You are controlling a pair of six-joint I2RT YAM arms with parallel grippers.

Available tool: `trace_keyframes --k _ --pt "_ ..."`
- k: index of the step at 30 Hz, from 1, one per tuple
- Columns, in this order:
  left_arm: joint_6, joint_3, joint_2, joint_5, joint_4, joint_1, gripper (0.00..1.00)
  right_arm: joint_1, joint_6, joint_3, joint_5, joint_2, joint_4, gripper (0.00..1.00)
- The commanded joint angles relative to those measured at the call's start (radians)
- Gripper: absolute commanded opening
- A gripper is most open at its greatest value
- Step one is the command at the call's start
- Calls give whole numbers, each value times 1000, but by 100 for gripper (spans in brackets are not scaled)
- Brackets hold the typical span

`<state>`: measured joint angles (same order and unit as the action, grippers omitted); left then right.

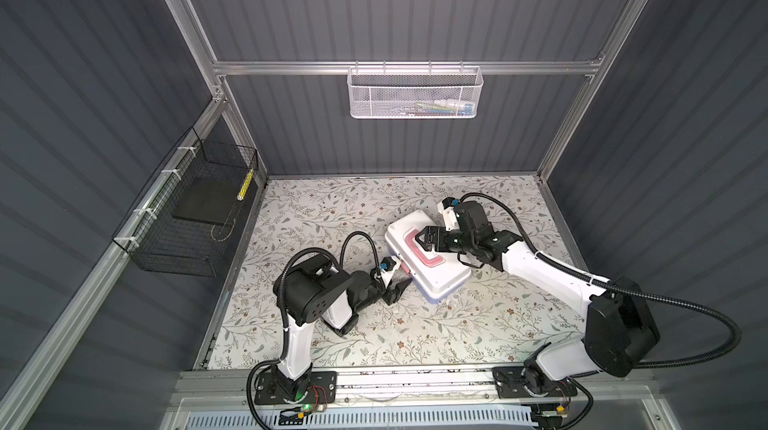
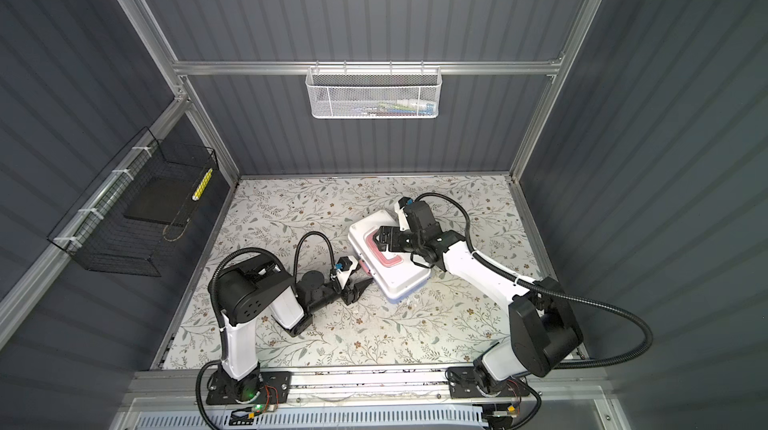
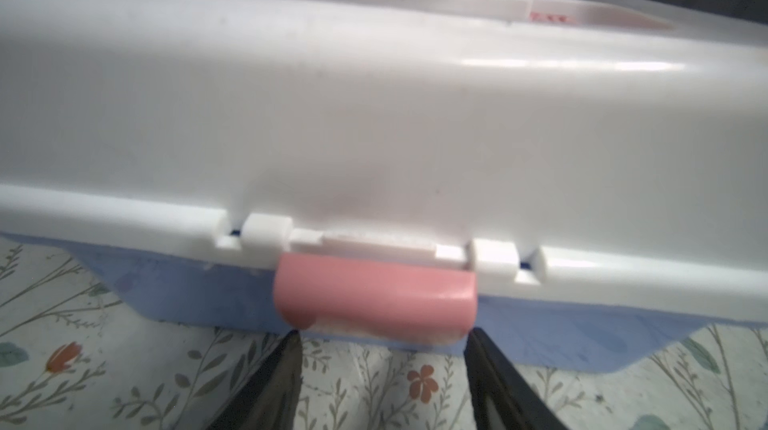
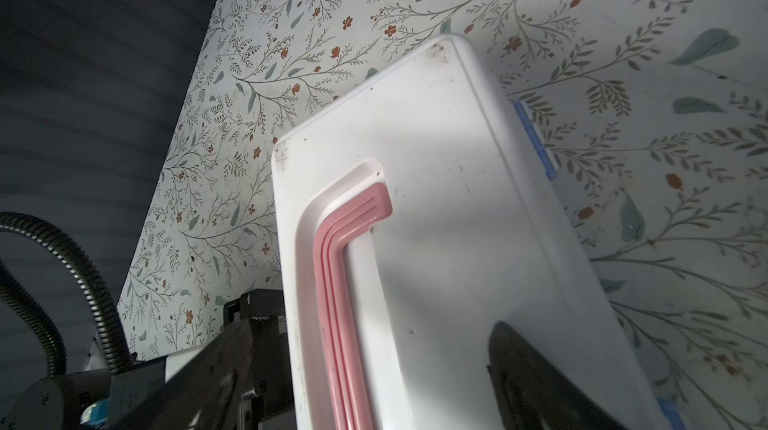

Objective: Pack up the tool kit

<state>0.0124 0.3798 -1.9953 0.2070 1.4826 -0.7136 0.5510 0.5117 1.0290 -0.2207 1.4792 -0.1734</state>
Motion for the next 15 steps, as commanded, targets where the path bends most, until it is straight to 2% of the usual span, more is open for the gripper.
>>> trace_keyframes --k 1,15 --pt "39 8 -21 2 48 4 63 -13 -8 -3 -2 27 -108 90" --pt "50 7 7 -6 14 6 54 -24 -4 2 -23 48 -103 90"
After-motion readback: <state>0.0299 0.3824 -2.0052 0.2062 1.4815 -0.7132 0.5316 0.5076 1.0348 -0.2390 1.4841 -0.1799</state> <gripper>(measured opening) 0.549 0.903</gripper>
